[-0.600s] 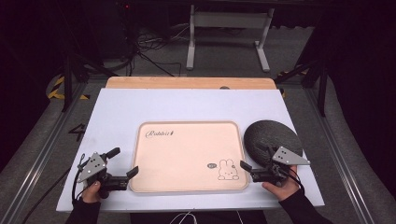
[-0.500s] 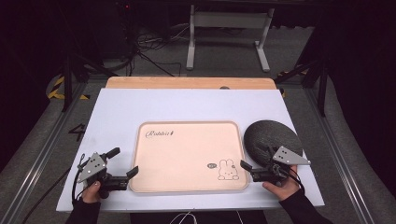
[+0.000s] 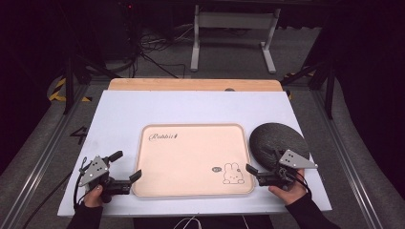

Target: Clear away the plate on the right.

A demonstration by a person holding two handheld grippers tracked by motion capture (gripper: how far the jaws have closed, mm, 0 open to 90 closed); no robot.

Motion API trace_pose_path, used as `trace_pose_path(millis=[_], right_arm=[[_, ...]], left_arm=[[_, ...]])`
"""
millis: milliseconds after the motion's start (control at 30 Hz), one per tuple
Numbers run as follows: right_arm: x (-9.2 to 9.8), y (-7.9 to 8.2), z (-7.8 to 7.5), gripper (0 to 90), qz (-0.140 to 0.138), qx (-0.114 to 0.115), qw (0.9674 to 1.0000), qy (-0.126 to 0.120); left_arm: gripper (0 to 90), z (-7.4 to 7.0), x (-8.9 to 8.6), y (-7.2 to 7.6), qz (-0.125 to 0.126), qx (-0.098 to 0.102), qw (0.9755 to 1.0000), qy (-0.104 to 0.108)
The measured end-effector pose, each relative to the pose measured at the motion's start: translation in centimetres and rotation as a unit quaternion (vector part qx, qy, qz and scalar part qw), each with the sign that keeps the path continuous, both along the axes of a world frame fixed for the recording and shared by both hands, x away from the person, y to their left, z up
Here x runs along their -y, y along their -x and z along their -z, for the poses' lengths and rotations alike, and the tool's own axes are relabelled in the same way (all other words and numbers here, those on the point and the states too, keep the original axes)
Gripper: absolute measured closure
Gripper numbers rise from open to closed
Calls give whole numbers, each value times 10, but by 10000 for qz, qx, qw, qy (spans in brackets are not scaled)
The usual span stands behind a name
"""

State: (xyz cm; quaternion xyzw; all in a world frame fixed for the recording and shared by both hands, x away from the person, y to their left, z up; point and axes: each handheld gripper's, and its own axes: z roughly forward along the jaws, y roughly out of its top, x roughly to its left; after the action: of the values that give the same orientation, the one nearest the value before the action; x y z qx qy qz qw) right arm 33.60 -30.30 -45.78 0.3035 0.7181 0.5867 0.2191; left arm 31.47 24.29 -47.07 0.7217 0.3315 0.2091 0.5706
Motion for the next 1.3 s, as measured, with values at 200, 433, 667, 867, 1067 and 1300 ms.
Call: trace_pose_path(millis=[200, 433, 667, 867, 1067, 1300], right_arm=[[1, 0, 0, 26, 8, -4, 10000, -44], [1, 0, 0, 26, -2, -23, 10000, -50], [4, -2, 0, 29, 28, -80, 9997, -211], [6, -6, 0, 8, 20, -301, 9992, -268], [6, -5, -3, 25, 27, -116, 9999, -17], [12, -1, -17, 23, -34, 173, 9998, 105]], left_arm=[[5, 0, 0, 0, -2, -1, 10000, 5], [6, 0, 0, 0, -4, -5, 10000, 8], [6, 0, 0, 0, -19, -3, 10000, 15], [6, 0, 0, 0, -21, -3, 10000, 14], [6, 0, 0, 0, -24, -12, 10000, 3], [6, 0, 0, -1, -39, -17, 10000, 13]])
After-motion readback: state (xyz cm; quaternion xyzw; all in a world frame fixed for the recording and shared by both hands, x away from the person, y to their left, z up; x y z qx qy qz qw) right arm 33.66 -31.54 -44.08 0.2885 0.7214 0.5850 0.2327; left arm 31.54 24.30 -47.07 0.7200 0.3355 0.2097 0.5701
